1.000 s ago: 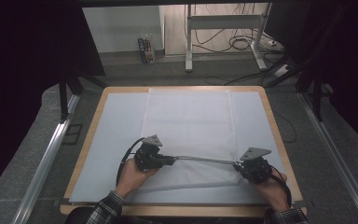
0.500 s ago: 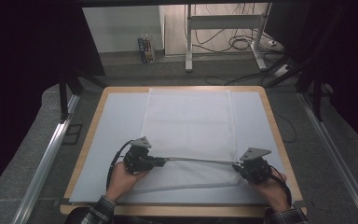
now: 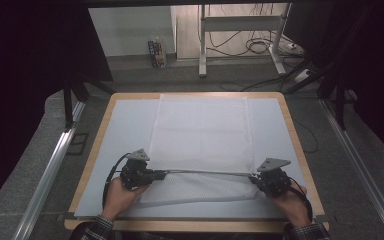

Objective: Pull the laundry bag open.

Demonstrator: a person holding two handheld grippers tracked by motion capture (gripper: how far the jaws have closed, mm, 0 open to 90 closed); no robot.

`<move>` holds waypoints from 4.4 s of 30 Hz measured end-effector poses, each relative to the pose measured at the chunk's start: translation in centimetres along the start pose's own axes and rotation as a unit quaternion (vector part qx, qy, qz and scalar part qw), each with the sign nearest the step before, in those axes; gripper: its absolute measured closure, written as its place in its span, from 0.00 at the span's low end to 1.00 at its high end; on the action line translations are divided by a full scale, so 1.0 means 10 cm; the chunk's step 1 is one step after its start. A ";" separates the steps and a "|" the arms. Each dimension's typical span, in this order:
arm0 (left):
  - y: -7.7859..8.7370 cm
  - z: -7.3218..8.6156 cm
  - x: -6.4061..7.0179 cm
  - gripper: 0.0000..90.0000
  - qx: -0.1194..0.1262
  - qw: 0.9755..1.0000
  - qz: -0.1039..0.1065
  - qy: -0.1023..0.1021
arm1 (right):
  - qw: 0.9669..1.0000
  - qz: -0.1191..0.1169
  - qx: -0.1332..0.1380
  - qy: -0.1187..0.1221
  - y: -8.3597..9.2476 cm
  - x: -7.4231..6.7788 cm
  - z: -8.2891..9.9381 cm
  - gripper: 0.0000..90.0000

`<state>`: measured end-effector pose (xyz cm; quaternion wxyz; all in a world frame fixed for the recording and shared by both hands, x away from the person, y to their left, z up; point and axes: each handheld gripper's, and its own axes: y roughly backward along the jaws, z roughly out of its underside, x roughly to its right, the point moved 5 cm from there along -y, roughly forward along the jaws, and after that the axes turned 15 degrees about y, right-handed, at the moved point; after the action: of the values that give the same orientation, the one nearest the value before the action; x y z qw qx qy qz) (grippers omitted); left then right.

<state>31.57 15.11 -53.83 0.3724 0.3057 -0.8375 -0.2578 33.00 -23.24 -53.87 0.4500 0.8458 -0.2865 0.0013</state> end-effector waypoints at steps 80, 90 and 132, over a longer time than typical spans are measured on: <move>0.27 0.38 -0.41 0.95 -0.032 0.994 -0.104 0.034 | 0.999 0.006 -0.042 -0.031 0.16 0.08 0.28 0.41; 0.24 0.35 -0.40 0.64 0.000 0.992 -0.125 0.015 | 0.999 0.016 -0.017 -0.026 0.14 0.08 0.22 0.22; 0.71 0.75 -0.28 0.02 0.099 0.975 -0.199 0.001 | 0.996 0.053 0.037 -0.061 0.53 0.02 0.37 0.00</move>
<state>24.93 23.45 -54.88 0.2820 0.5018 -0.7808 -0.2429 29.61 -28.41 -51.98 0.3992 0.8440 -0.3579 -0.0155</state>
